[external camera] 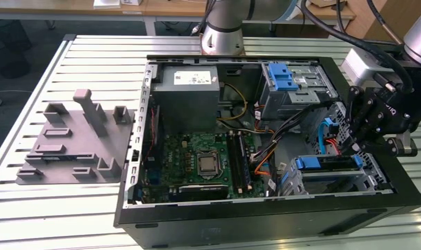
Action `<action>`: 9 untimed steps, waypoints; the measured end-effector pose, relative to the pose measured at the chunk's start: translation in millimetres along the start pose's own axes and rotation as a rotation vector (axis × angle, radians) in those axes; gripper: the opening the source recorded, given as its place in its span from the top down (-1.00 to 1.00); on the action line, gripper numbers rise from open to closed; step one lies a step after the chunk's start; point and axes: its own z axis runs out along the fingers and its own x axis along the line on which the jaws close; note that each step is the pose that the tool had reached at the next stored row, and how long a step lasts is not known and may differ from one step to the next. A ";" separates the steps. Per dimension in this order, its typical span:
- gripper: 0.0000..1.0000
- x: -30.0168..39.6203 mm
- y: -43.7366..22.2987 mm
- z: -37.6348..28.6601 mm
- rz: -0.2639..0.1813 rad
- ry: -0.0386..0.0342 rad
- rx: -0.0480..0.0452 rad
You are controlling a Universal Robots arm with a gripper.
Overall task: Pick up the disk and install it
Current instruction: 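Insert the second disk wire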
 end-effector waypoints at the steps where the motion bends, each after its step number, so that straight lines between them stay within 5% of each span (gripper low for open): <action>1: 0.79 0.0 0.0 0.0 0.000 0.0000 0.0000; 5: 0.79 0.1 0.2 -3.7 0.000 -0.0002 0.0000; 9: 0.79 0.4 0.9 -17.1 0.000 -0.0003 0.0000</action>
